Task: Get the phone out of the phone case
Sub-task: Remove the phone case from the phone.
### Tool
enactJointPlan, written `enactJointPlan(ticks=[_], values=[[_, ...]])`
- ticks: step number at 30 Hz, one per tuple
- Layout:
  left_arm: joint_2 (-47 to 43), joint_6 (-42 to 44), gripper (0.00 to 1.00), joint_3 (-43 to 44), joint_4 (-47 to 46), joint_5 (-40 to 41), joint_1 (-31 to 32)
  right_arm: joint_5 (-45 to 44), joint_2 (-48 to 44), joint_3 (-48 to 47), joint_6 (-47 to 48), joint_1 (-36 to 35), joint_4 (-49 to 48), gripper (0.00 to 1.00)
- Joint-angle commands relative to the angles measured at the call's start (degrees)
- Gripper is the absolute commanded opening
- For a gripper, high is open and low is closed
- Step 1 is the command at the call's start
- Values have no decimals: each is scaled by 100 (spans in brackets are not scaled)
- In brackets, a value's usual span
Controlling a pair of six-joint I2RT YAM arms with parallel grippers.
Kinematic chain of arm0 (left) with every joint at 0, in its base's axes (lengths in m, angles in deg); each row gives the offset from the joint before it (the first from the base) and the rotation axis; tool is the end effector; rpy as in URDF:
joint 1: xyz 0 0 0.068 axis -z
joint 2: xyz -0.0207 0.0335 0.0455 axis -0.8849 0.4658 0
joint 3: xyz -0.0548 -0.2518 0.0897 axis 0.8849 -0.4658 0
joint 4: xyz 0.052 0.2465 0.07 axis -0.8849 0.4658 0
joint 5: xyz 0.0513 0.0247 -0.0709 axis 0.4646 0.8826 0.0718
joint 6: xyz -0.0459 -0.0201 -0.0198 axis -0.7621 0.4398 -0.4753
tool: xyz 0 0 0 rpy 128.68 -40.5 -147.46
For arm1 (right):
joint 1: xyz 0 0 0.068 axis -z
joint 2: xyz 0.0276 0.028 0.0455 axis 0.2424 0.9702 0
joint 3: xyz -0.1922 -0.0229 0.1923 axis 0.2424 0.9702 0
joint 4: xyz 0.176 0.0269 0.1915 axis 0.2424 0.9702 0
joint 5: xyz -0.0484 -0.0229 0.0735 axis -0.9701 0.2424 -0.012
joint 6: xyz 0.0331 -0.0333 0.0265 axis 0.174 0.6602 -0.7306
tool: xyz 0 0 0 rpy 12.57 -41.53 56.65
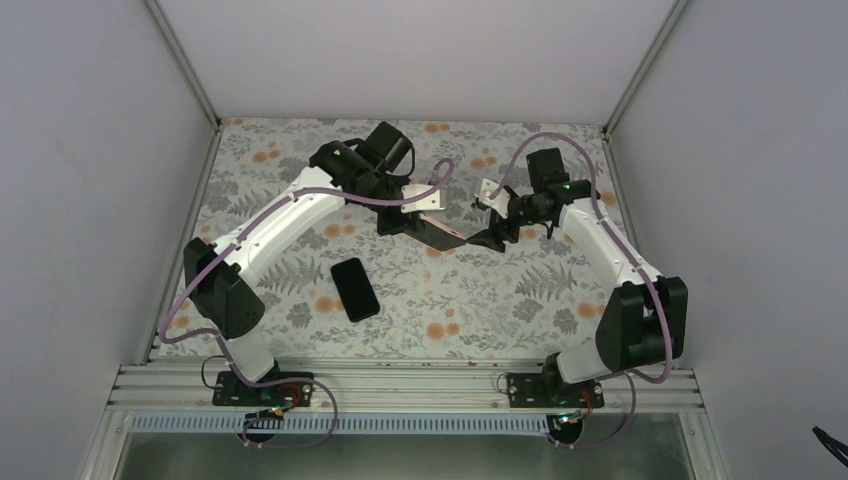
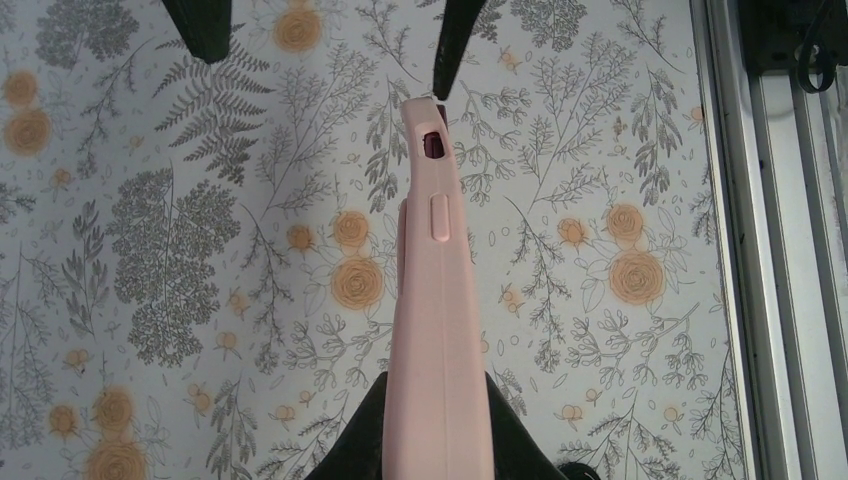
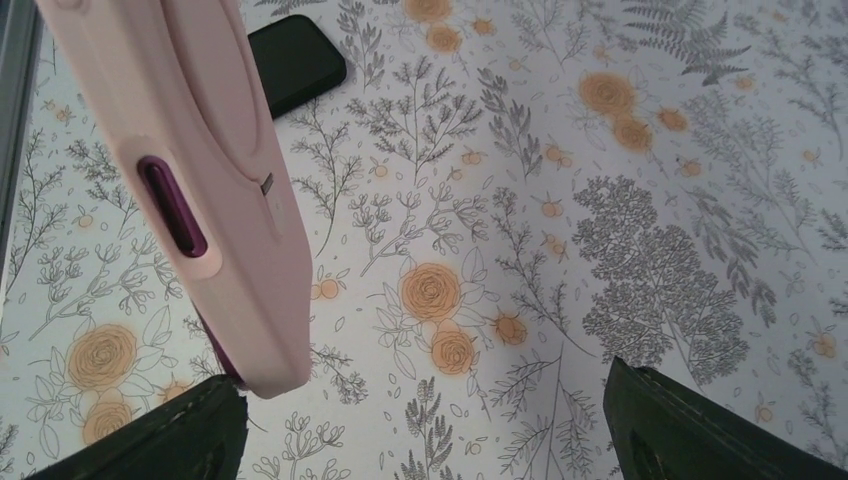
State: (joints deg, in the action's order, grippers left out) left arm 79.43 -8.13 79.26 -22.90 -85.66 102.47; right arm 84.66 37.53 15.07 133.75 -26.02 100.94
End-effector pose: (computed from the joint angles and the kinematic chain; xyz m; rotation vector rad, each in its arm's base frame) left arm 0.2604 -0.2392 0.3484 1.8523 1.8462 -0.5364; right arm 0.2802 0.0835 0.2726 -1.5446 1.8074 0.6001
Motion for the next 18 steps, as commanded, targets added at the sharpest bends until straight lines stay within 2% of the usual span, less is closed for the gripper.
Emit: enactJointPlan(ticks=[1,18], values=[[-15,-26,2,200,-108,-204,-19,336,-145,-216,220,134,193,91],[-36,-11,2,153,-267,-283,-23,383,-63,-164,320,172,292,91]])
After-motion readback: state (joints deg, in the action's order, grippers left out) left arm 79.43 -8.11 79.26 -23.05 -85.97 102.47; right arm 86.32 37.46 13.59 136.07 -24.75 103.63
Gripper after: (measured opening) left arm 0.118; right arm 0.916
